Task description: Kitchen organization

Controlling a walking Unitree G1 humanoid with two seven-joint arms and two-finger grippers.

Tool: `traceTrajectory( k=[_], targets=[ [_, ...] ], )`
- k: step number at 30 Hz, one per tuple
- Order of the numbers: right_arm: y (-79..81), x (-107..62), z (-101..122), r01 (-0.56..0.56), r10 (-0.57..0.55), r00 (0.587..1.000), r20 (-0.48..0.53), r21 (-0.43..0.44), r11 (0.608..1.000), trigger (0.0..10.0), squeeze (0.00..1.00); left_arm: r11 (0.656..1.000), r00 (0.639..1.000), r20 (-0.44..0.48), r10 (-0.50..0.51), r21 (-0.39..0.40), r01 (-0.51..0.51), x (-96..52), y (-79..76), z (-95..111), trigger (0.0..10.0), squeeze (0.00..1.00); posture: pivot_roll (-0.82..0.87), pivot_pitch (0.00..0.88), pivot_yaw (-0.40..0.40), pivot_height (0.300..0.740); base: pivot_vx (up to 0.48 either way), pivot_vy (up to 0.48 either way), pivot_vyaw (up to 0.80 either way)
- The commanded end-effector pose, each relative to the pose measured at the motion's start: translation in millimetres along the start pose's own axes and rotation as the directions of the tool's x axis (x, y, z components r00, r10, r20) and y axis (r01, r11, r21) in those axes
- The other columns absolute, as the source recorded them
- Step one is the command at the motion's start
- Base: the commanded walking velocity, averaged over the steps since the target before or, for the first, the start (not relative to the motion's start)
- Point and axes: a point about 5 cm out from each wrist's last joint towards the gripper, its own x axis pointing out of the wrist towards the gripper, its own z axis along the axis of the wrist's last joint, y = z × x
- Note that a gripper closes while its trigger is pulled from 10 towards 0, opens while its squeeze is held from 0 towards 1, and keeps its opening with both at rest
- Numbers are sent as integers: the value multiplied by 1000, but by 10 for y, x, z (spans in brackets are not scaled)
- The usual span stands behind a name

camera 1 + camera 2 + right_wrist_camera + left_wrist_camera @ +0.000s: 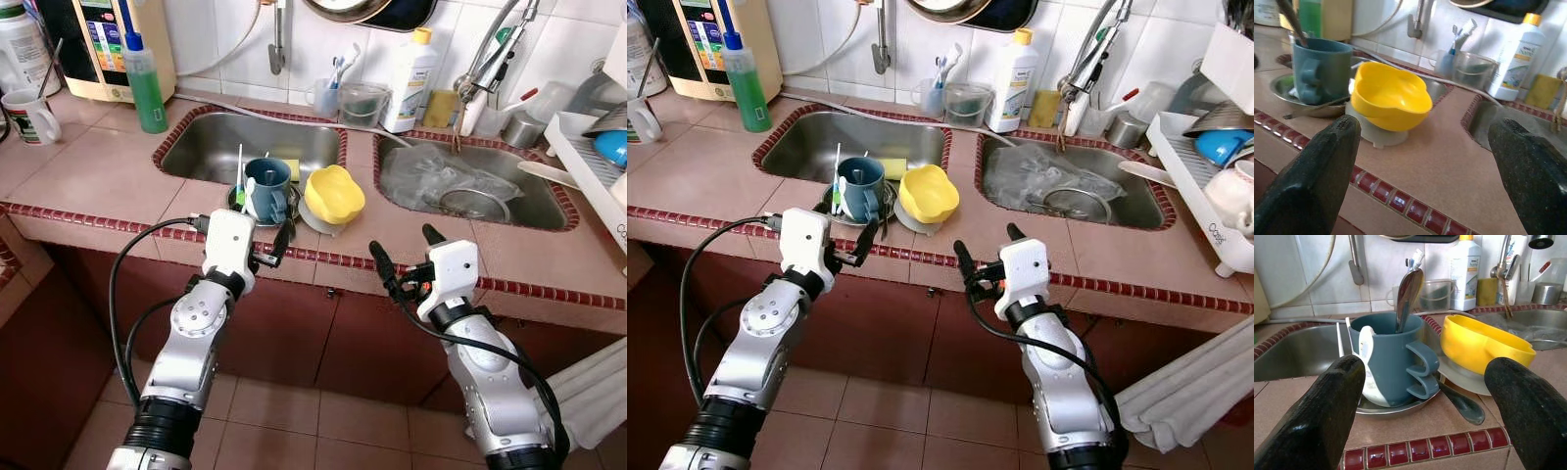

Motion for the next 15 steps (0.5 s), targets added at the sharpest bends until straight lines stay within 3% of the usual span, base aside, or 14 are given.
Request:
traceTrajectory(
  k=[1, 15],
  targets=[
    [7, -6, 50, -14, 15, 1000, 11, -9, 1000, 10000, 0, 1000, 1000, -7, -6, 4, 6, 22, 3, 3, 10000, 0, -61, 0, -46, 740, 0, 0, 0],
    [208, -33, 164, -179, 179, 983, 37, -5, 984, 10000, 0, 999, 1000, 10, 20, 37, -20, 90, 101, 64, 10000, 0, -58, 0, -52, 740, 0, 0, 0]
  ],
)
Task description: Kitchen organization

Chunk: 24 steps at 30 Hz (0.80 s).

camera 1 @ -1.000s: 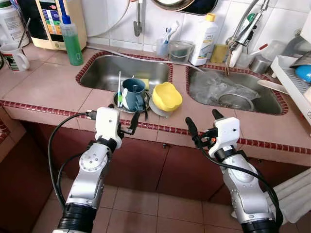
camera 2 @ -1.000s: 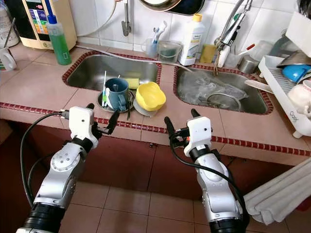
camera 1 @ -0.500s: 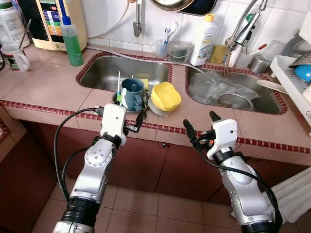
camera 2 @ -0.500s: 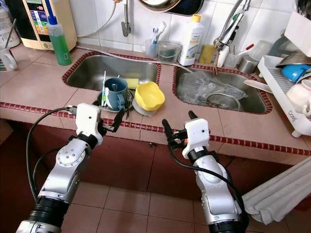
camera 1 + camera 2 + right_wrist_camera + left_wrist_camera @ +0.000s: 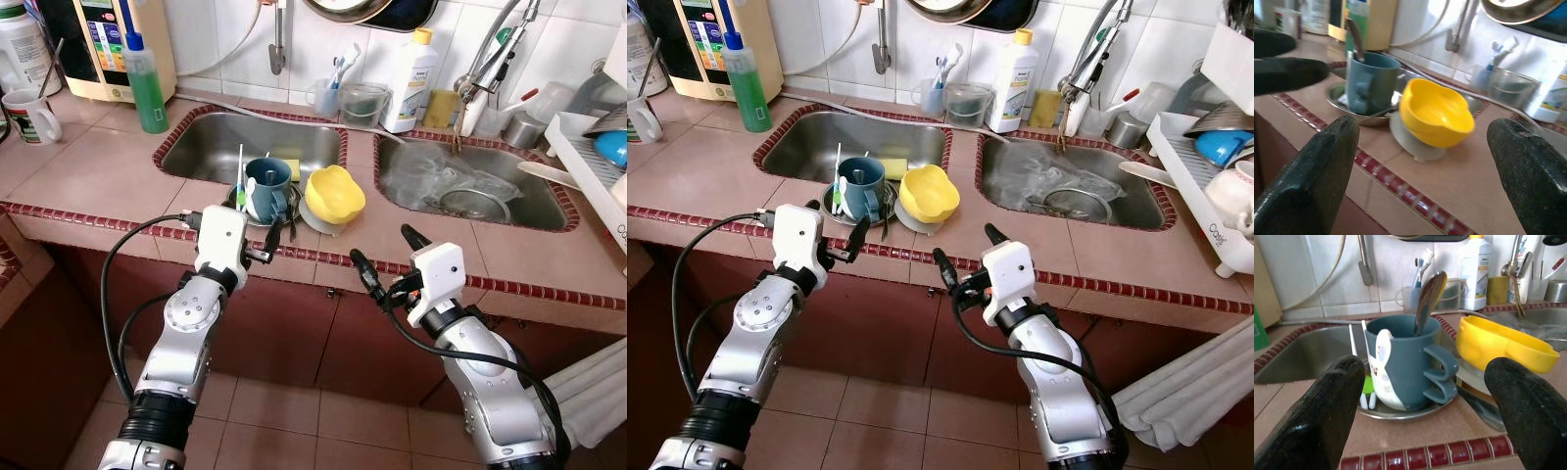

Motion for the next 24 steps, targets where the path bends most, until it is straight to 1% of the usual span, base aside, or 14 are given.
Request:
traceTrajectory(
  k=[1, 2, 5, 13, 16, 23, 24],
  targets=[
    [30, -7, 48, -30, 30, 999, 11, 12, 999, 10000, 0, 1000, 1000, 13, -3, 13, 3, 36, 2, 43, 10000, 0, -57, 0, -50, 740, 0, 0, 0],
    [30, -7, 48, -30, 30, 999, 11, 12, 999, 10000, 0, 1000, 1000, 13, -3, 13, 3, 36, 2, 43, 10000, 0, -57, 0, -50, 740, 0, 0, 0],
    [99, -10, 100, -74, 73, 997, 28, 33, 997, 10000, 0, 999, 1000, 26, -8, 36, 7, 59, 10, 68, 10000, 0, -56, 0, -49, 740, 0, 0, 0],
    [233, -42, 156, -133, 131, 991, 38, 68, 989, 10000, 0, 999, 999, 39, -11, 42, 9, 132, 1, 108, 10000, 0, -66, 0, -47, 740, 0, 0, 0],
    [271, -80, 174, -144, 142, 989, 33, 79, 986, 10000, 0, 999, 999, 47, -18, 43, 16, 165, -19, 125, 10000, 0, -76, 0, -45, 740, 0, 0, 0],
    [307, -124, 184, -150, 149, 989, 24, 85, 985, 10000, 0, 999, 998, 50, -28, 39, 26, 210, -58, 132, 10000, 0, -91, 0, -39, 740, 0, 0, 0],
    [327, -127, 194, -151, 150, 988, 24, 86, 985, 10000, 0, 999, 998, 52, -34, 37, 32, 236, -81, 137, 10000, 0, -97, 0, -37, 740, 0, 0, 0]
  ],
)
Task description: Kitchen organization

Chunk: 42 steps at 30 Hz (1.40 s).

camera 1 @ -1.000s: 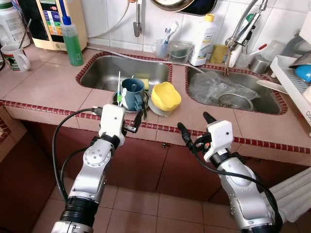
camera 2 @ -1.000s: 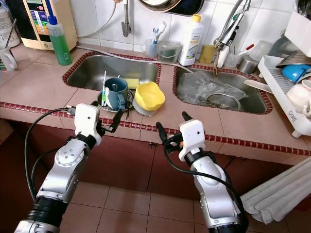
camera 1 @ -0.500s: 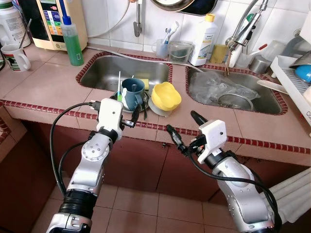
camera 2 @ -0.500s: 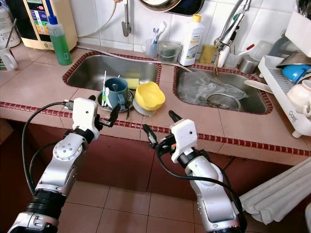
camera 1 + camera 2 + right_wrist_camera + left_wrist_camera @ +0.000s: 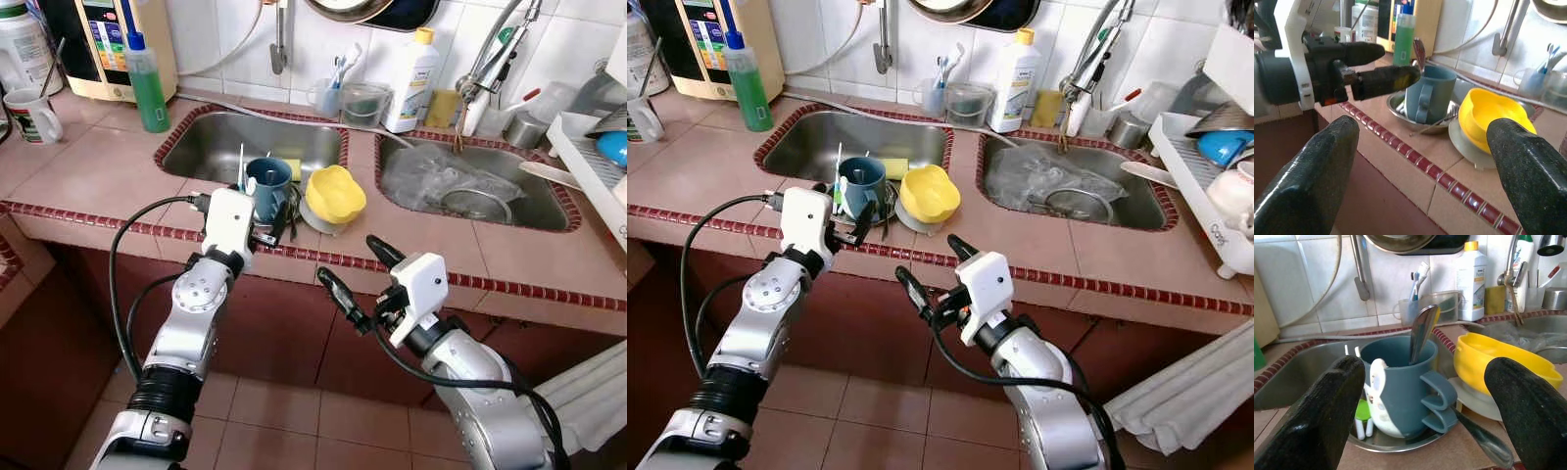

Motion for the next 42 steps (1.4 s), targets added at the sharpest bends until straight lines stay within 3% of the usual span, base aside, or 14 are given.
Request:
traceTrajectory(
  k=[1, 16, 22, 32, 42],
  targets=[
    [29, 1, 55, -5, 6, 1000, 11, -5, 1000, 10000, 0, 1000, 1000, 15, -16, 8, 16, 66, -58, 51, 10000, 0, -104, 0, -34, 740, 0, 0, 0],
    [112, -18, 132, 41, -42, 998, 37, 22, 999, 10000, 0, 999, 999, 37, -36, 22, 35, 315, -257, 183, 10000, 0, -146, 0, -4, 740, 0, 0, 0],
    [121, -13, 145, 53, -54, 998, 41, 27, 998, 10000, 0, 1000, 999, 33, -7, 28, 6, 362, -267, 202, 10000, 0, -167, 0, 16, 740, 0, 0, 0],
    [112, 24, 197, 84, -86, 995, 58, 37, 996, 10000, 0, 988, 995, 41, 90, 124, -94, 445, -270, 218, 10000, 0, -175, 0, 29, 740, 0, 0, 0],
    [120, 44, 207, 100, -103, 993, 60, 41, 994, 10000, 0, 983, 993, 43, 106, 143, -111, 472, -296, 207, 10000, 0, -186, 0, 35, 740, 0, 0, 0]
  ],
)
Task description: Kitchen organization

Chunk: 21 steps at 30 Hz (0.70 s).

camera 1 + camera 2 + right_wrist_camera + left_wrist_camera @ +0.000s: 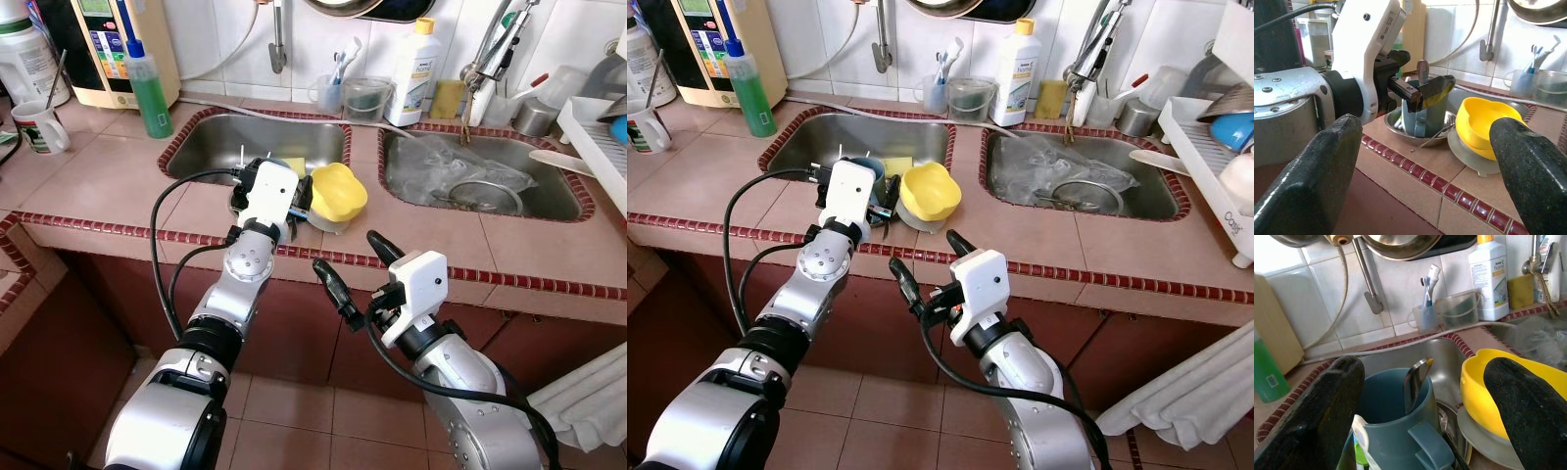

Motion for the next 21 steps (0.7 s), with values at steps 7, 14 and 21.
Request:
traceTrajectory(
  k=[7, 14, 21],
  targets=[
    [6, 11, 78, 15, -15, 1000, 16, -8, 1000, 10000, 0, 1000, 1000, 14, 3, 18, -4, 65, -63, 76, 10000, 0, -207, 0, 53, 740, 0, 0, 0],
    [17, 22, 111, 36, -36, 999, 27, -6, 999, 10000, 0, 1000, 1000, 8, -8, 23, 8, 119, -75, 111, 10000, 0, -233, 0, 69, 740, 0, 0, 0],
    [9, -39, 123, 39, -39, 999, 21, -21, 999, 10000, 0, 1000, 1000, 6, 6, 21, -6, 151, -62, 136, 10000, 0, -250, 0, 66, 740, 0, 0, 0]
  ],
)
